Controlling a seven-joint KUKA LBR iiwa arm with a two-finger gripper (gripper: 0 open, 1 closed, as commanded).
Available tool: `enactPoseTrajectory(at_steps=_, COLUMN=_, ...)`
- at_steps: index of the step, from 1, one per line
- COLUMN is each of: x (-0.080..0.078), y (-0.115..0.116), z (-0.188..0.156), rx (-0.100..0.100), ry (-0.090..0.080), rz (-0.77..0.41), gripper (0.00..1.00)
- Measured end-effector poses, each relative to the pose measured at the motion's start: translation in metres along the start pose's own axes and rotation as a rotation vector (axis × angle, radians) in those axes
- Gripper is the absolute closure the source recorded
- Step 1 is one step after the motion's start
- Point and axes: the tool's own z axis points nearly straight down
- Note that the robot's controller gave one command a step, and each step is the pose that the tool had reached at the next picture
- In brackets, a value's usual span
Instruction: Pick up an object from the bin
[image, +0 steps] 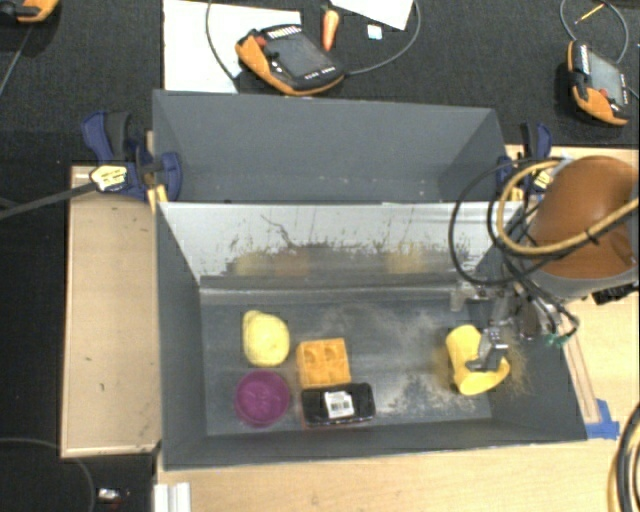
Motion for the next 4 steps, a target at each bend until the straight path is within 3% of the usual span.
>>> enactPoseTrajectory(at_steps=1, x=0.0, y=0.0, z=0.0, rx=0.0, ry=0.0, rz=0.0, gripper=0.0)
enactPoseTrajectory(at_steps=2, x=0.0, y=-0.007, z=0.042, rx=-0.008, ry=0.0, rz=-0.141, gripper=0.0)
enactPoseTrajectory(at_steps=3, x=-0.006, y=-0.003, z=0.047, rx=-0.011, ry=-0.008, rz=-0.183, gripper=0.0)
enactPoseTrajectory(at_steps=4, x=-0.005, y=-0.003, z=0.029, rx=-0.013, ry=-0.007, rz=-0.18, gripper=0.0)
